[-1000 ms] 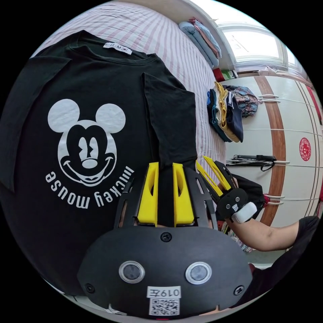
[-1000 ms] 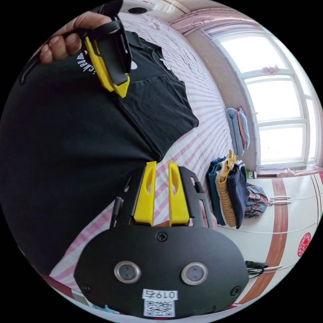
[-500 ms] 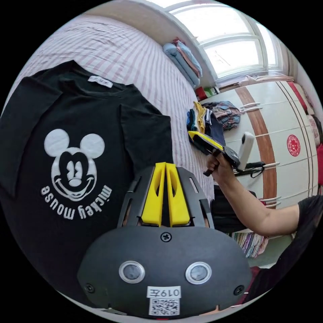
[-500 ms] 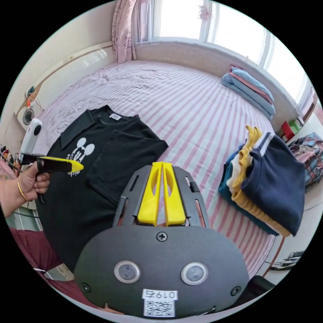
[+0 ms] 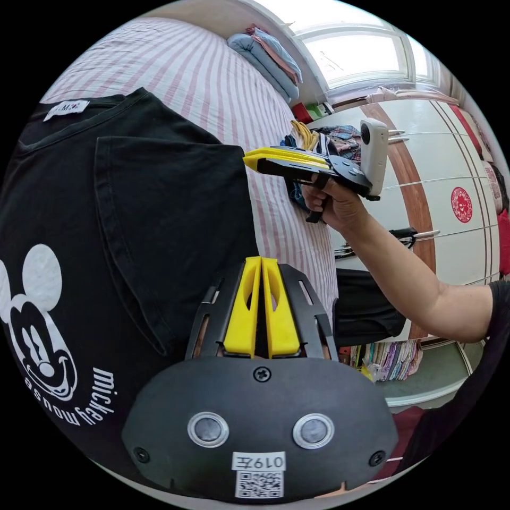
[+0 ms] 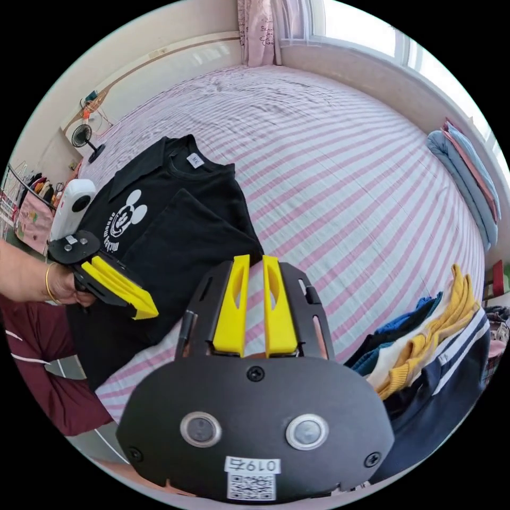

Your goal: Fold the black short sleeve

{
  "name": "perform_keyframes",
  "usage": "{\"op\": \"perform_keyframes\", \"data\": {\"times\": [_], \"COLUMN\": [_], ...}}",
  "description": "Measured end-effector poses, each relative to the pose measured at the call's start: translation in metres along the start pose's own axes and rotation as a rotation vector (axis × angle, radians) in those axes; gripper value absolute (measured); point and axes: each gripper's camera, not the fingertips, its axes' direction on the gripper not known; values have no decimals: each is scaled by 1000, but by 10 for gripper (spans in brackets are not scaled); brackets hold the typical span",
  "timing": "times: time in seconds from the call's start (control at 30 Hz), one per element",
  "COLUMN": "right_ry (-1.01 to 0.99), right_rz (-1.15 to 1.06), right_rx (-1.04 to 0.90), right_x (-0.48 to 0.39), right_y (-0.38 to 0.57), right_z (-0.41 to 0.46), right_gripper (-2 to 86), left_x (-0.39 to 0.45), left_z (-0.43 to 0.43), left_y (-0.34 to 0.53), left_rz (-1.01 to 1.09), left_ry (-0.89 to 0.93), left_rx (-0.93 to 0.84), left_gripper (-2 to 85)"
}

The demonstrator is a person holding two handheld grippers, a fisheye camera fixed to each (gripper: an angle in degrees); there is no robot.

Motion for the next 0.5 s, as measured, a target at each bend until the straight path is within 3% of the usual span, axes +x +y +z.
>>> {"op": "perform_keyframes", "data": {"times": [0.5], "right_ry": [-131], "right_rz": [-354], "right_rx": [-215], "right_x": [42], "right_y": [-44], "right_z": [-23], "right_gripper": [31], "left_x": [-5], "left_z": [15], "left_y": [4], "left_rz": [6], "left_ry": [19], "left_rx": [-74], "left_gripper": [7]}}
